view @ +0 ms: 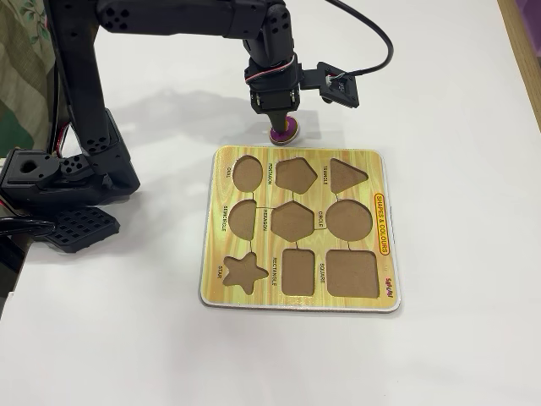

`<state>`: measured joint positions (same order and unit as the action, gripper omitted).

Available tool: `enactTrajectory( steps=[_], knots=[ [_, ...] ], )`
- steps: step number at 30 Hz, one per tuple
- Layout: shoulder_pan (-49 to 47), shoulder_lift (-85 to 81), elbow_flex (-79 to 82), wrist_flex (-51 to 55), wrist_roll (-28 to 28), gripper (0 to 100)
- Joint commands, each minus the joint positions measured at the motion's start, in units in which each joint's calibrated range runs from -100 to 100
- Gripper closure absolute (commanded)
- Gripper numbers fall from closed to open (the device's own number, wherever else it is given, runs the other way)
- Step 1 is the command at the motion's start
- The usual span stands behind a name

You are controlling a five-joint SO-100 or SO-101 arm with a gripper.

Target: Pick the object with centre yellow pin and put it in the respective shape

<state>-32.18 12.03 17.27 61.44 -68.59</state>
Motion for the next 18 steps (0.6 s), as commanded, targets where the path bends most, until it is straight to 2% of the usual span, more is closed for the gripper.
enactTrajectory(
  steps=[1, 4, 18],
  knots=[
    [-0.3, -0.9, -3.0, -0.7, 0.2, 95],
    [-0.3, -0.9, -3.0, -0.7, 0.2, 97],
    [-0.3, -0.9, -3.1, -0.7, 0.2, 96]
  ],
)
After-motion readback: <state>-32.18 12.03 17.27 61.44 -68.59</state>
